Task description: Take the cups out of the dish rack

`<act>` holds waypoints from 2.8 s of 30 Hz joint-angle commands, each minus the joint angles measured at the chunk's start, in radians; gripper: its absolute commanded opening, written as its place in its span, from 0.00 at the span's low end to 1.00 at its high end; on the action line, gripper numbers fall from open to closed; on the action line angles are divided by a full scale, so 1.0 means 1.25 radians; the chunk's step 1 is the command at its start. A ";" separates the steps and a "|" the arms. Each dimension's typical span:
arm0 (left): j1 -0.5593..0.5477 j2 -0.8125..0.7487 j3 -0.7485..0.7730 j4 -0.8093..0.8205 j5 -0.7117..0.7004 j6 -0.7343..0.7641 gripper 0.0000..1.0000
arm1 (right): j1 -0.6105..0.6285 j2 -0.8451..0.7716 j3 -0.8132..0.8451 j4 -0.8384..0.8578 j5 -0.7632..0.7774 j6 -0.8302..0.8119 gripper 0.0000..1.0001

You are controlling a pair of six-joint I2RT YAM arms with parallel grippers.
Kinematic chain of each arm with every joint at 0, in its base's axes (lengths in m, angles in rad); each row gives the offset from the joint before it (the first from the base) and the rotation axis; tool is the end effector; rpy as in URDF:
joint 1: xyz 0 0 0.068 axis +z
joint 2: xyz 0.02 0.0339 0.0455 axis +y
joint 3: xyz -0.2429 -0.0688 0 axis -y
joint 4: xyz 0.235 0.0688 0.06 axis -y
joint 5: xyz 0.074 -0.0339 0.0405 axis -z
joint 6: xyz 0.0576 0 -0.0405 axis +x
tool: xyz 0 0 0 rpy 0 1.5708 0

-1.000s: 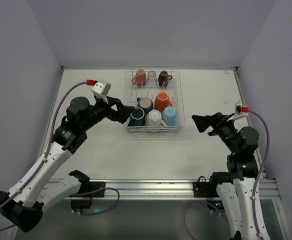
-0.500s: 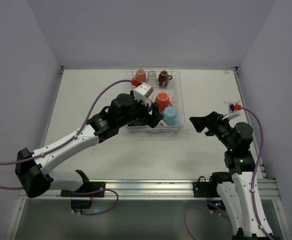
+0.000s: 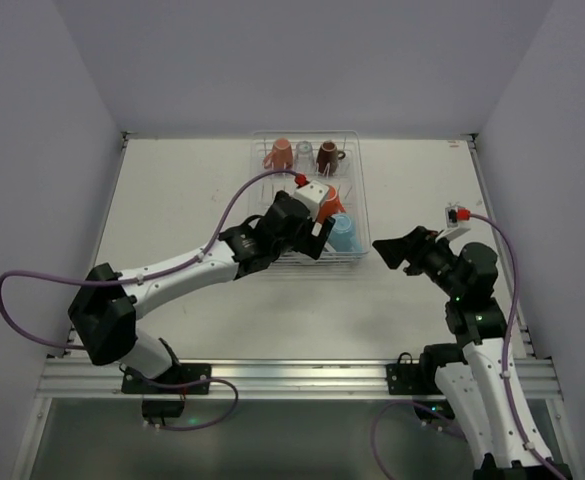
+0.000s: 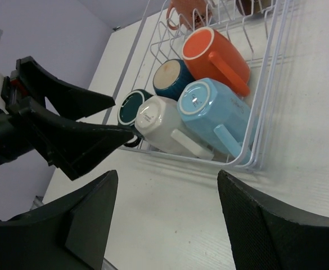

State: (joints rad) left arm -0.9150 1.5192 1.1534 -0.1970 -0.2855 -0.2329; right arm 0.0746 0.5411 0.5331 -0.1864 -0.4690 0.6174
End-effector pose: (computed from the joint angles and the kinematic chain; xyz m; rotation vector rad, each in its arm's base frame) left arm 0.2310 -0.2736 0.2591 0.5520 2.0589 -0.3798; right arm 0.1679 0.0387 0.2725 0.1420 1.8299 0.9070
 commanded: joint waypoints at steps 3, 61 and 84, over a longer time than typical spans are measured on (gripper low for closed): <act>-0.001 -0.145 -0.072 0.124 -0.066 -0.021 0.95 | 0.106 0.065 0.048 0.004 0.002 -0.043 0.74; 0.042 0.094 -0.043 0.237 -0.028 -0.001 0.23 | 0.205 0.090 0.063 -0.007 0.078 -0.044 0.81; 0.074 -0.334 -0.194 0.360 0.130 -0.073 0.06 | 0.204 0.252 0.061 0.370 0.087 0.291 0.79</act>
State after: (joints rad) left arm -0.8360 1.2022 0.9432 0.0376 -0.2092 -0.2863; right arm 0.3271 0.8173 0.5674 0.1558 -0.3687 0.8913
